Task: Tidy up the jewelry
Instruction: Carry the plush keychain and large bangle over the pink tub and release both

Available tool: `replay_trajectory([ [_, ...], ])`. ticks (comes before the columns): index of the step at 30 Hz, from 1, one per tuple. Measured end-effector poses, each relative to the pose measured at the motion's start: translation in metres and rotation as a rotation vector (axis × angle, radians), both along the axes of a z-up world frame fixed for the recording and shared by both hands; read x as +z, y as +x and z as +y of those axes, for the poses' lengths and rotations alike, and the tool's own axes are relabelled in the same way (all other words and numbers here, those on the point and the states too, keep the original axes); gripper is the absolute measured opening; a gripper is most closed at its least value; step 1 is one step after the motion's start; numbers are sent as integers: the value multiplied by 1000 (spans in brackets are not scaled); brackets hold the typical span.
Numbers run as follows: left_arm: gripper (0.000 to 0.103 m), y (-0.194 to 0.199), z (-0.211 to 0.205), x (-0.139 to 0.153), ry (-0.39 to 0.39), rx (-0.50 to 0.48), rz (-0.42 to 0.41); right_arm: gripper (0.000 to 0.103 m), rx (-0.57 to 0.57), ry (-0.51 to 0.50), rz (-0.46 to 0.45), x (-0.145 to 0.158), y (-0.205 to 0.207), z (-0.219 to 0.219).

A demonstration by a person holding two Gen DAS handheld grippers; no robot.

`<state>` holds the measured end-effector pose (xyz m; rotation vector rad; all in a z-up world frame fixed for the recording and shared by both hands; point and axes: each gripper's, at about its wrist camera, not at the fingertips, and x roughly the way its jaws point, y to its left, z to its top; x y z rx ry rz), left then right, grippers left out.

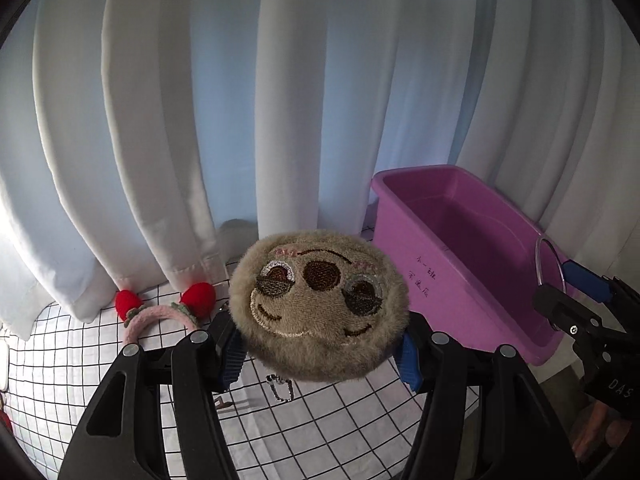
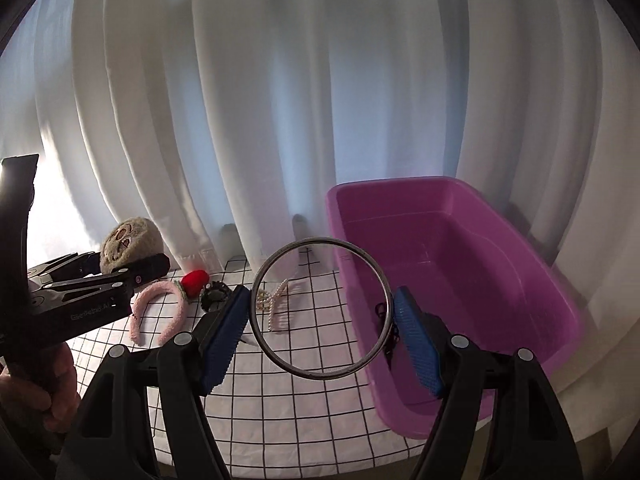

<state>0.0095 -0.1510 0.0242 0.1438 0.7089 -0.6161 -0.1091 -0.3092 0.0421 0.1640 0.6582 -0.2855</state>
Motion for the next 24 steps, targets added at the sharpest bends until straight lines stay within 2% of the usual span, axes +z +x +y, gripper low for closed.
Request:
replay_trajectory([
  [6,59,-10,-61,16,-20,-76,-23,71,-74,1,-21,8,-20,-56],
  [12,59,-19,-119,17,-15,-126,-23,71,-101,16,-15,2,-23,-101],
  [17,59,-26,-157,10,11,-147,-27,71,-103,43,-1,-8,-20,-132],
  [24,59,-19,-194,-12,42,-131,9,71,-105,76,50,-30,-12,-160],
])
